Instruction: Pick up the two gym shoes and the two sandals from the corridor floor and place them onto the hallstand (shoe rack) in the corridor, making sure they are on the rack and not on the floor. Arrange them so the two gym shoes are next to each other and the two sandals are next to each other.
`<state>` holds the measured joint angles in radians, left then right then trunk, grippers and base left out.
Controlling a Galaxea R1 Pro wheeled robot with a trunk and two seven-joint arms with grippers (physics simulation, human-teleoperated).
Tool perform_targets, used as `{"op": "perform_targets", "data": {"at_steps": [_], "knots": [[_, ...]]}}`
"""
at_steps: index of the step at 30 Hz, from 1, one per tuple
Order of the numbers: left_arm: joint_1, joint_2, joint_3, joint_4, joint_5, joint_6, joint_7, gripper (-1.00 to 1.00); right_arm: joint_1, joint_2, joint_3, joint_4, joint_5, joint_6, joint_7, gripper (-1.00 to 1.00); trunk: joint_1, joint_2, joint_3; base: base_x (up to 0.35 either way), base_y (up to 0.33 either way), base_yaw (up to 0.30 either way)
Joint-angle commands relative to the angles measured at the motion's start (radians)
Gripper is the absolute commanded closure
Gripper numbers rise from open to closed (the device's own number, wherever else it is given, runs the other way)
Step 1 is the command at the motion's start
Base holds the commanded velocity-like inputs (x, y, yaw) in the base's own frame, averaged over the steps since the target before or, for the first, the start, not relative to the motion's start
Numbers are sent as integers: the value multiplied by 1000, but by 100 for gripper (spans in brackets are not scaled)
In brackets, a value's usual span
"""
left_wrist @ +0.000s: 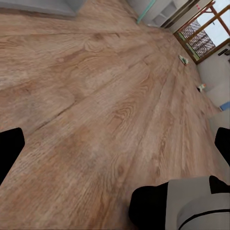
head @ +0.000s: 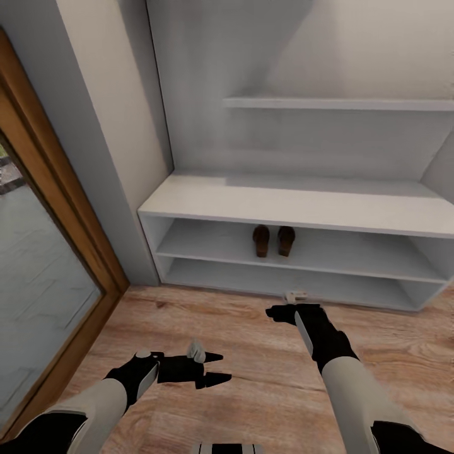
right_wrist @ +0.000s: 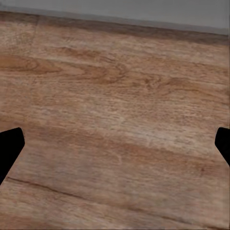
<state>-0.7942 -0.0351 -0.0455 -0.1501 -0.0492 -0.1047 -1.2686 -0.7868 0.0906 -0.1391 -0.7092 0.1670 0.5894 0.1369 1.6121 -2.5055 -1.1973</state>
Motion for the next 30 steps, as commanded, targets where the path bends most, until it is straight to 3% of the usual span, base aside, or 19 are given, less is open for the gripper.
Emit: {"op": "perform_targets", "data": {"at_steps": [1, 8, 30], "knots": [[0, 1, -2, -1, -3, -10, 0, -100, 0, 1, -6, 0, 12, 4, 8, -100, -1, 0, -1, -329, 0, 0], [0, 1, -2, -1, -3, -10, 0, -100, 0, 1, -6, 6, 15, 4, 8, -100, -1, 0, -1, -216, 0, 0], [0, 1, -4, 0, -3, -10, 0, -100, 10, -4, -10, 3, 10, 1, 9, -100, -1, 0, -1, -10, 0, -2]]}}
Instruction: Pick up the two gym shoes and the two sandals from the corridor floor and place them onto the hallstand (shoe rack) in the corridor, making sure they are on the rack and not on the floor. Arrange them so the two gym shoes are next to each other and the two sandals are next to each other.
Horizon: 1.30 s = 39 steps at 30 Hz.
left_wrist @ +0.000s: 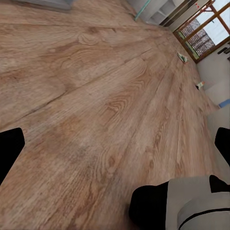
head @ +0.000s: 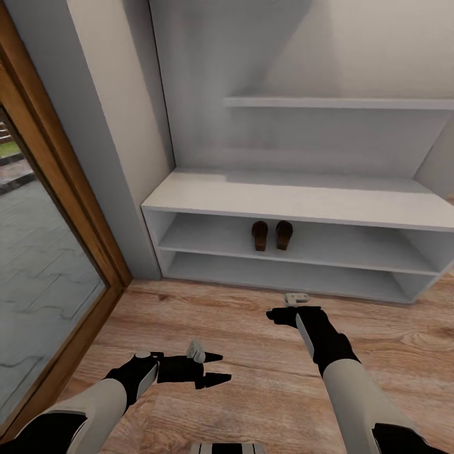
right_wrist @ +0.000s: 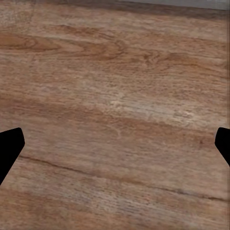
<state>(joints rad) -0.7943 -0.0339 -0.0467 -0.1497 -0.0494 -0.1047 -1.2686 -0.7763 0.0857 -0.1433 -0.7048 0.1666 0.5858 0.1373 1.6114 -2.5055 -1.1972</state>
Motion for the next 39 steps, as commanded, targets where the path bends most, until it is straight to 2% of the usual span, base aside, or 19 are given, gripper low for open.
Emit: {"op": "perform_targets", "data": {"at_steps": [1, 39], "knots": [[0, 0, -2, -1, -3, -10, 0, -100, -1, 1, -6, -2, 10, 4, 9, -100, 0, 0, -1, 0, 0, -75], [0, -3, -2, -1, -1, -10, 5, -100, -1, 2, -7, 4, 5, 2, 12, -100, 0, 0, 30, 0, 0, -258]]}}
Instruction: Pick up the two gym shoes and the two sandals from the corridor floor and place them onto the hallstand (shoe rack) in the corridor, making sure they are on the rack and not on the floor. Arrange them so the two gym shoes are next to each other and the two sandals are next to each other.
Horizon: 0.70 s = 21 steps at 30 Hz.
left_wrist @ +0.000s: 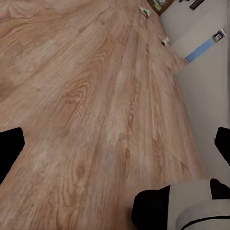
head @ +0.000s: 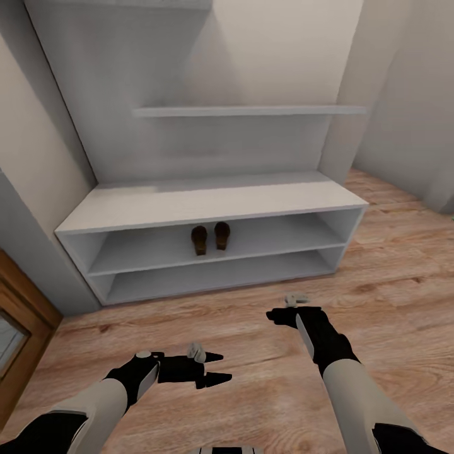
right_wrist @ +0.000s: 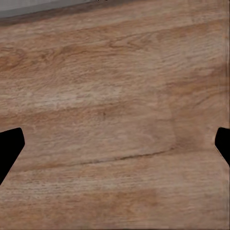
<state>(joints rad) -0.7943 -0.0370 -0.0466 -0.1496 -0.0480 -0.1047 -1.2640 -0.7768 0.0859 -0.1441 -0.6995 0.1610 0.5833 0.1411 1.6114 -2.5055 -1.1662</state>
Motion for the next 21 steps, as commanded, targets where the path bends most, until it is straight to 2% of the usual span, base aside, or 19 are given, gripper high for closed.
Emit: {"op": "perform_targets", "data": {"at_steps": [1, 10, 21], "knots": [[0, 0, -3, -1, -3, -10, 0, -100, 0, 1, -6, -1, 11, 4, 9, -100, 0, 0, 0, 0, 0, -270], [0, -1, -3, -1, -3, -10, 1, -100, 0, 1, -6, -1, 11, 4, 8, -100, 0, 0, 8, -22, 0, -270], [0, 0, -3, -1, -3, -10, 0, -100, -1, 1, -6, -1, 11, 4, 8, -100, 0, 0, 18, -153, 0, -270]]}}
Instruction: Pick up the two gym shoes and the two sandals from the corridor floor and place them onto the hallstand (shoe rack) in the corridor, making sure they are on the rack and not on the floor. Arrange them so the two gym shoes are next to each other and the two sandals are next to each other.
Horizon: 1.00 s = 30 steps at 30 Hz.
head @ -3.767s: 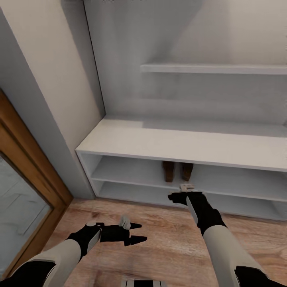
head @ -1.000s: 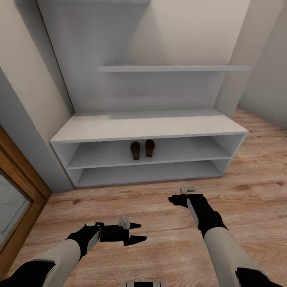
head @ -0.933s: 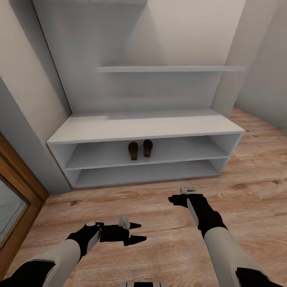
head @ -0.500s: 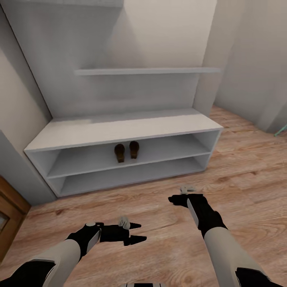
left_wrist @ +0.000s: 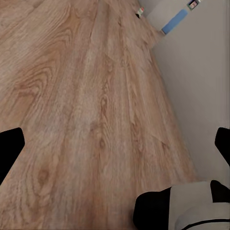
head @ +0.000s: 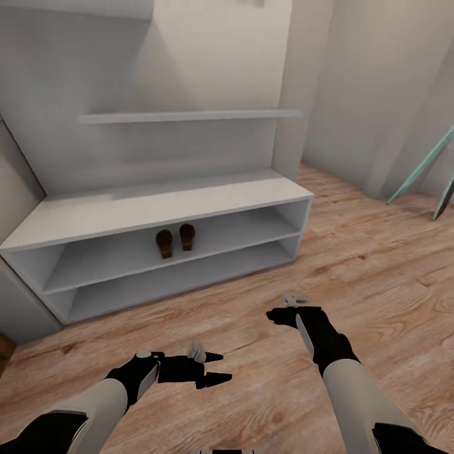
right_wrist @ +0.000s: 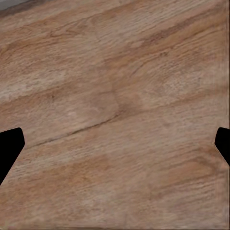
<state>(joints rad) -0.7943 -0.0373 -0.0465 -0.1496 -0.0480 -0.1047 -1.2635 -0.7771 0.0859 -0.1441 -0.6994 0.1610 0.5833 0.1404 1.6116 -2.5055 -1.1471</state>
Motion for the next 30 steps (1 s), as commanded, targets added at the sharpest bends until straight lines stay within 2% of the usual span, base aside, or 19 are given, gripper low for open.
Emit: {"op": "perform_targets", "data": {"at_steps": [1, 9, 26, 30], "knots": [[0, 0, -3, -1, -3, -10, 0, -100, -1, 2, -6, -2, 11, 4, 9, -100, 0, 0, 0, -44, 0, -270], [0, 0, -2, -1, -3, -9, 0, -100, 0, 1, -6, -2, 11, 4, 9, -100, 0, 0, 7, -12, 0, -270], [0, 0, -3, -1, -3, -9, 1, -100, 0, 0, -7, -2, 11, 4, 8, -100, -8, 4, 89, 0, 0, -270], [0, 1, -2, -1, -2, -9, 1, -100, 0, 0, -8, -2, 11, 4, 8, -100, -8, 4, 92, 0, 0, -270]]}}
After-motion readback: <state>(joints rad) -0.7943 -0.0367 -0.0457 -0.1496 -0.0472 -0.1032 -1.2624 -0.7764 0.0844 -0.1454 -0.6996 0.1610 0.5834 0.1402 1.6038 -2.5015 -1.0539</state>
